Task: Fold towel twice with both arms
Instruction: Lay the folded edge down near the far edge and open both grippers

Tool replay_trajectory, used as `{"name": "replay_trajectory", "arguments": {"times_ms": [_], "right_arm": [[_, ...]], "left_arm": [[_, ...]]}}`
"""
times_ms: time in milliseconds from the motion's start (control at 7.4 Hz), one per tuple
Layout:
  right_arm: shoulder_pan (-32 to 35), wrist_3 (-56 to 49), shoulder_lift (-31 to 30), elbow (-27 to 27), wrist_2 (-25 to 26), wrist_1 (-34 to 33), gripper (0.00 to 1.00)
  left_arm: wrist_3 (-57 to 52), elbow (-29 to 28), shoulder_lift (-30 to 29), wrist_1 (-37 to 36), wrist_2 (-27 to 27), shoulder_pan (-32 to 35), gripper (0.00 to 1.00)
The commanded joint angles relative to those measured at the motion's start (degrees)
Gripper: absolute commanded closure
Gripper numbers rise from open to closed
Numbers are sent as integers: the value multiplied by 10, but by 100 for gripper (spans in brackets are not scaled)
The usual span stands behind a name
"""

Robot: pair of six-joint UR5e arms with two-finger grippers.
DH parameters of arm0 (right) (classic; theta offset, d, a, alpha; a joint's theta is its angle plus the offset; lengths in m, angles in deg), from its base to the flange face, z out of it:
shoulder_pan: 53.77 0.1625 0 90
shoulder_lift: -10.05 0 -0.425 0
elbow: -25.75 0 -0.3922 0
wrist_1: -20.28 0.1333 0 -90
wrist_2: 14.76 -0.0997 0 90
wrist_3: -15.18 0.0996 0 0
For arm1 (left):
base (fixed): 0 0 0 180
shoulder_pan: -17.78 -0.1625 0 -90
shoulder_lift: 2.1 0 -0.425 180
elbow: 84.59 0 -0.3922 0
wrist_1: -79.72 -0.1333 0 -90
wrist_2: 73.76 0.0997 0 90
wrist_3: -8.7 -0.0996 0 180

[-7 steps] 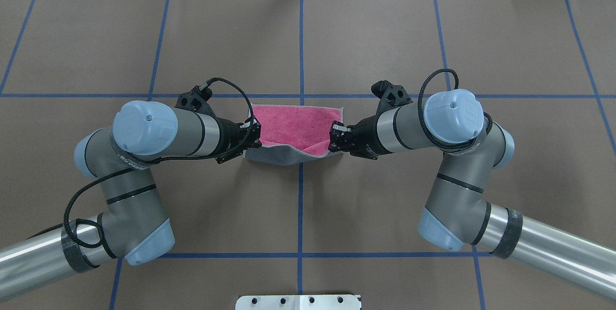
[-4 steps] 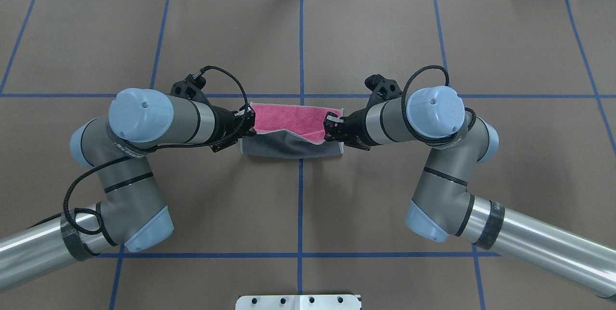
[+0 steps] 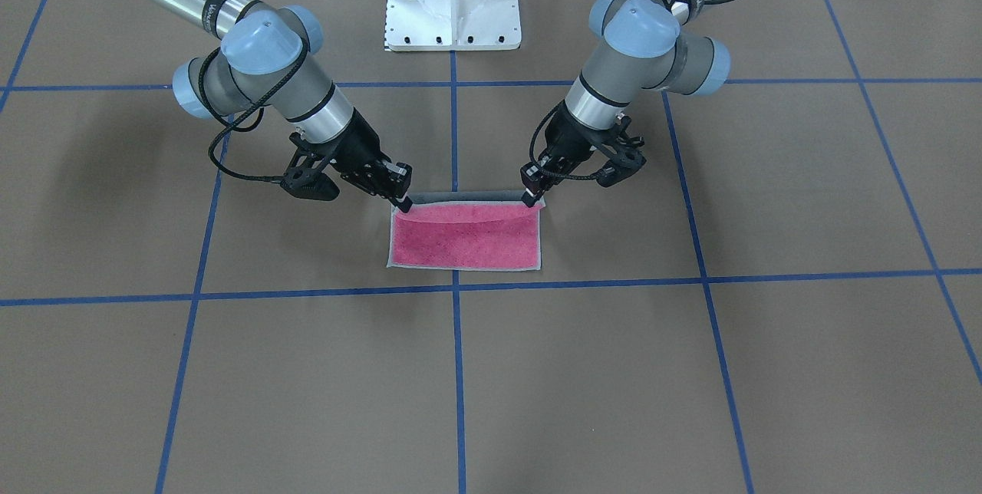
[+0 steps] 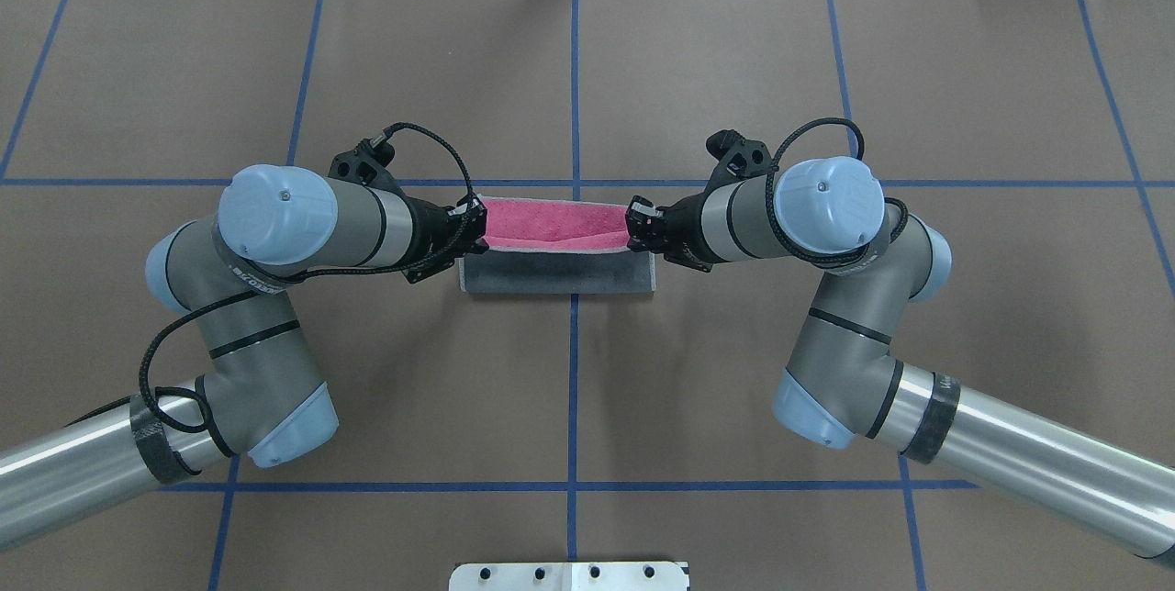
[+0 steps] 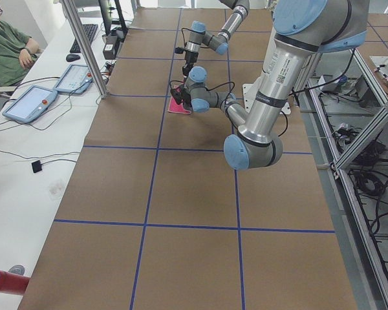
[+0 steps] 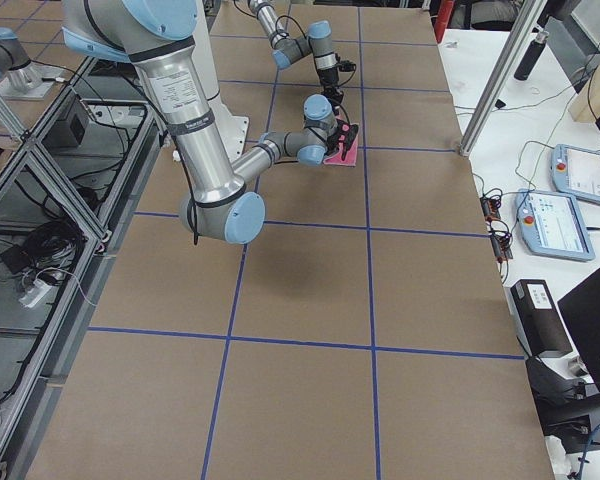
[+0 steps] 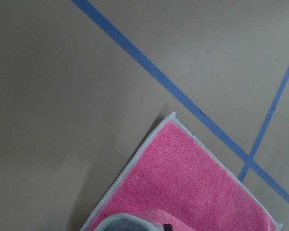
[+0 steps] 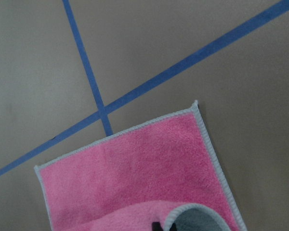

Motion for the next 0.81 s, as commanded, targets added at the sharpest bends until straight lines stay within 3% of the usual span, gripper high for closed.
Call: {"name": "replay_trajectory", "arguments": {"times_ms": [0,676], "right_arm": [[1,1,2,0,0,0,100],[17,0,1,-18,1,0,100]], "left_arm": [[0,-29,-23,1,0,5,100],[0,-45,-27,1,0,22,100]]}}
